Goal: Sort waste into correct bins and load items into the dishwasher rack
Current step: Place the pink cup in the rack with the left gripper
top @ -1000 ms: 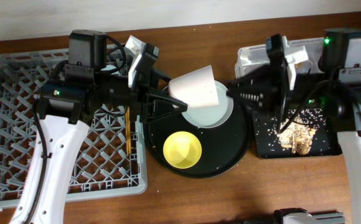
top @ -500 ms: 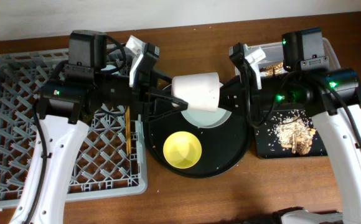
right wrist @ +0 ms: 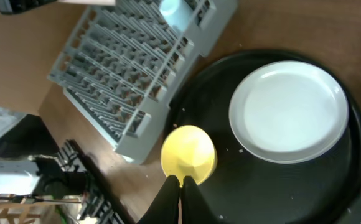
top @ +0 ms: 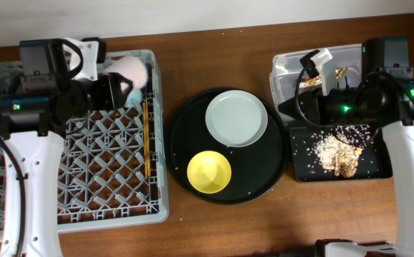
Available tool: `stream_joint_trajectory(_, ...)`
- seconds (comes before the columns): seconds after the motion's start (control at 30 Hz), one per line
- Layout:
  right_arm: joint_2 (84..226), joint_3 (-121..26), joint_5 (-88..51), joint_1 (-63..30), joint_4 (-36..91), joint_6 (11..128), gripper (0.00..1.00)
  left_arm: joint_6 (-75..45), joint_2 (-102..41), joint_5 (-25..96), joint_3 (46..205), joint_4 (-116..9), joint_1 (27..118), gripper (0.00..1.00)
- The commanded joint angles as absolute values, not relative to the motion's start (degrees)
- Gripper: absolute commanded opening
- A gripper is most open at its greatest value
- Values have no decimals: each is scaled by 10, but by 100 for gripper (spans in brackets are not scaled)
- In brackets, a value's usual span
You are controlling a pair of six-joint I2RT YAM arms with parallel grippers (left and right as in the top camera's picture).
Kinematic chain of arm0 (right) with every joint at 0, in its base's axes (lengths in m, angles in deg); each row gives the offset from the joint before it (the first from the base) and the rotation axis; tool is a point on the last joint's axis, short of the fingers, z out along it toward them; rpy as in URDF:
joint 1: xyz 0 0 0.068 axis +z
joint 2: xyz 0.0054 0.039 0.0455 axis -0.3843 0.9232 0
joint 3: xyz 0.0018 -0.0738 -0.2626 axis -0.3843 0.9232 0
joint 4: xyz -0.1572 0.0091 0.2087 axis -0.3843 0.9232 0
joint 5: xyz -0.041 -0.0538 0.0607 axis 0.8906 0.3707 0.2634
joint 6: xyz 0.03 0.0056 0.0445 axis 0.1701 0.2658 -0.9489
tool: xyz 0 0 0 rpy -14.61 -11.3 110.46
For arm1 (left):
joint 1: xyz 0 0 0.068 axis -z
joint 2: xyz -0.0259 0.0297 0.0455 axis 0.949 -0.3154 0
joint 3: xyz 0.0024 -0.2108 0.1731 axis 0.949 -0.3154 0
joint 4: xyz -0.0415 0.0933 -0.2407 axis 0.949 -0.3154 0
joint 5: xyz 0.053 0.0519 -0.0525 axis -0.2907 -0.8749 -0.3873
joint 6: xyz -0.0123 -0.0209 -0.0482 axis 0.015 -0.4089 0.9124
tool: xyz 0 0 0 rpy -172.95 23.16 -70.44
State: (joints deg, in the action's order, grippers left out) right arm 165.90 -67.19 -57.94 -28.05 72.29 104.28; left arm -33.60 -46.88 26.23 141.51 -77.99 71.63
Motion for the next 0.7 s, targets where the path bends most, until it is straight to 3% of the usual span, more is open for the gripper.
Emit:
stream_joint_trajectory(0.0, 1660, -669, -557, -283, 729, 1040, 6, -303, -490, 124, 1415, -795, 714, 19)
stream_joint_trajectory(0.53, 1660, -669, -514, -283, 749, 1042, 9, -288, -666, 107, 1409, -858, 714, 19)
stream_joint_trajectory(0.57, 1660, -669, -514, -283, 749, 1042, 13, -288, -667, 107, 1409, -859, 714, 39)
stream_joint_trajectory(0.6, 1660, -669, -514, -283, 749, 1042, 16, -288, -667, 108, 1409, -858, 714, 66)
stream_joint_trajectory(0.63, 1660, -669, -514, -283, 749, 1042, 20, -288, -667, 107, 1409, -858, 714, 84)
stream_joint_trajectory(0.67, 1660, -669, -514, -283, 749, 1042, 22, -288, -667, 107, 1409, -856, 714, 87)
